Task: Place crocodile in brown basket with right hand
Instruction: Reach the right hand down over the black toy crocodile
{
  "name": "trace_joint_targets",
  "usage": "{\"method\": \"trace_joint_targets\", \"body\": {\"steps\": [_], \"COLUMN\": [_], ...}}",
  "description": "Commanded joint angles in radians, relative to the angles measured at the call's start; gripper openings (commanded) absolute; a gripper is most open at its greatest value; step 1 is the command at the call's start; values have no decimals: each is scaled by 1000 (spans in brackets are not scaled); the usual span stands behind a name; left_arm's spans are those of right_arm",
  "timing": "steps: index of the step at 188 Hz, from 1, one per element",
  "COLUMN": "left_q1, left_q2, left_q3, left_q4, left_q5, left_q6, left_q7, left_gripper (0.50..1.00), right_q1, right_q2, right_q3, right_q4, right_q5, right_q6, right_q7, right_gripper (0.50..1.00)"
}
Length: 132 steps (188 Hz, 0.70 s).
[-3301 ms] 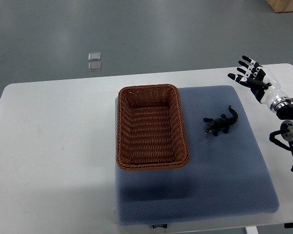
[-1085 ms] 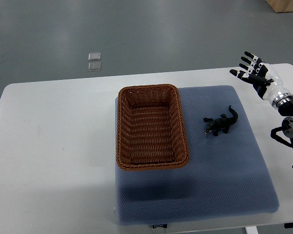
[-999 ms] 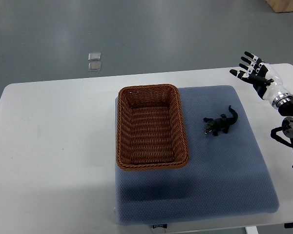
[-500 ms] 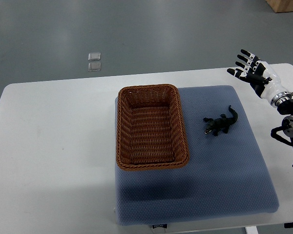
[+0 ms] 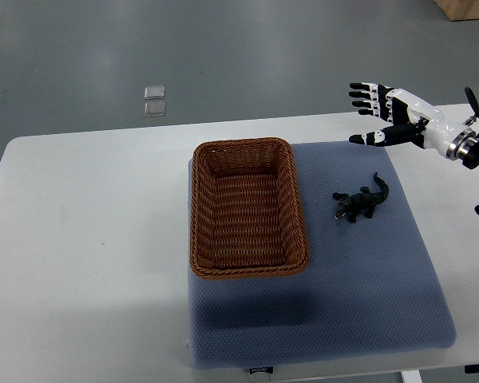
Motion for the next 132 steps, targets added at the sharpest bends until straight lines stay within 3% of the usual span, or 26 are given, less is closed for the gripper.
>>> {"method": "trace_joint_targets", "body": {"steps": [1, 60, 132], "left_q1": [0, 0, 0], "left_q2": [0, 0, 0], "left_q3": [0, 0, 0], "left_q4": [0, 0, 0], "left_q5": [0, 0, 0], "left_q6": [0, 0, 0], "left_q7": [0, 0, 0], "left_gripper": [1000, 1000, 1000], "right_q1": [23, 66, 83], "right_q2": [-73, -168, -219], "right_q3": [-117, -323, -573], "right_q4": [38, 152, 188], "right_q5": [-31, -172, -310], "right_q6": [16, -16, -232], "right_q7": [9, 24, 33], "right_gripper": [930, 930, 930]}}
